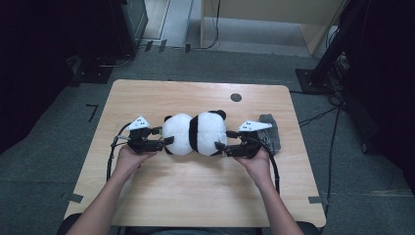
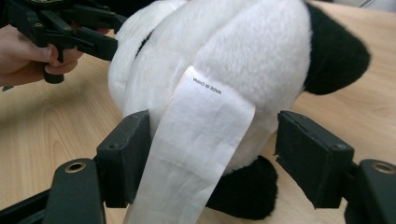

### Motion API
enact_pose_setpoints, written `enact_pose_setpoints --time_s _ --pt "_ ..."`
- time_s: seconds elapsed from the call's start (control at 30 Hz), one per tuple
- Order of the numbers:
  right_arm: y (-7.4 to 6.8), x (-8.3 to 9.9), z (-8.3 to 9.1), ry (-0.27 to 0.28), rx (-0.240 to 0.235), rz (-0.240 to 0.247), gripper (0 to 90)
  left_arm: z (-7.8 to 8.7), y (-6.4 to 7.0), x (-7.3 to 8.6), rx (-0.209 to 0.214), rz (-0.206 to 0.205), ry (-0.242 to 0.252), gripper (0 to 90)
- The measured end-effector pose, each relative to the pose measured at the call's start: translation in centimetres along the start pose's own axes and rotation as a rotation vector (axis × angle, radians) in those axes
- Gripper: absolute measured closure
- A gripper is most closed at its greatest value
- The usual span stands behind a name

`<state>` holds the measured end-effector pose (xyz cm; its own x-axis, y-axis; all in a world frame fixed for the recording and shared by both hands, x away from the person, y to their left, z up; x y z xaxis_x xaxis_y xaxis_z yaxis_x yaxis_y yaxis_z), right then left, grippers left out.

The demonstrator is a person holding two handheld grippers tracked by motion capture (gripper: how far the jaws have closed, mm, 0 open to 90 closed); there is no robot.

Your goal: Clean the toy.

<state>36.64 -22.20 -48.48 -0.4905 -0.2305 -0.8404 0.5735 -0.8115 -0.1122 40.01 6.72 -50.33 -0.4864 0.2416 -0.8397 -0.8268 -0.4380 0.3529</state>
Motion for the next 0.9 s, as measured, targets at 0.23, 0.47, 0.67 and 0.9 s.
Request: enact_pose_setpoints --time_s 0.23,0.47,0.67,0.9 --pt "1.1 -0.2 1.1 0.005 0.052 0.011 29.4 1.0 0.2 -0.7 -0.018 -0.015 0.010 28.8" --pt "2.6 -0.3 2.3 0.005 0.112 0.015 30.2 1.5 1.4 -1.5 -0.011 -0.030 0.018 28.6" --pt "4.6 0.1 3.2 0.003 0.172 -0.018 30.6 0.9 2.2 -2.0 0.024 -0.045 0.025 28.6" --pt "7.2 0.7 4.4 0.005 0.246 -0.054 31.4 0.3 1.5 -1.4 0.005 -0.038 -0.002 28.5"
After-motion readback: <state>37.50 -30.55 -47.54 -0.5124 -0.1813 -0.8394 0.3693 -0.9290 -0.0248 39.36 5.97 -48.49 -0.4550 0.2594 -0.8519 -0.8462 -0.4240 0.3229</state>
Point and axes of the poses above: each handheld gripper's, and its own axes: z roughly backward along the jaws, x roughly out of its underside, y roughly to its right, the point moved 6 cm from there along -z, roughly forward along the jaws, and after that the axes turned 14 degrees about x, right-handed, at the moved point
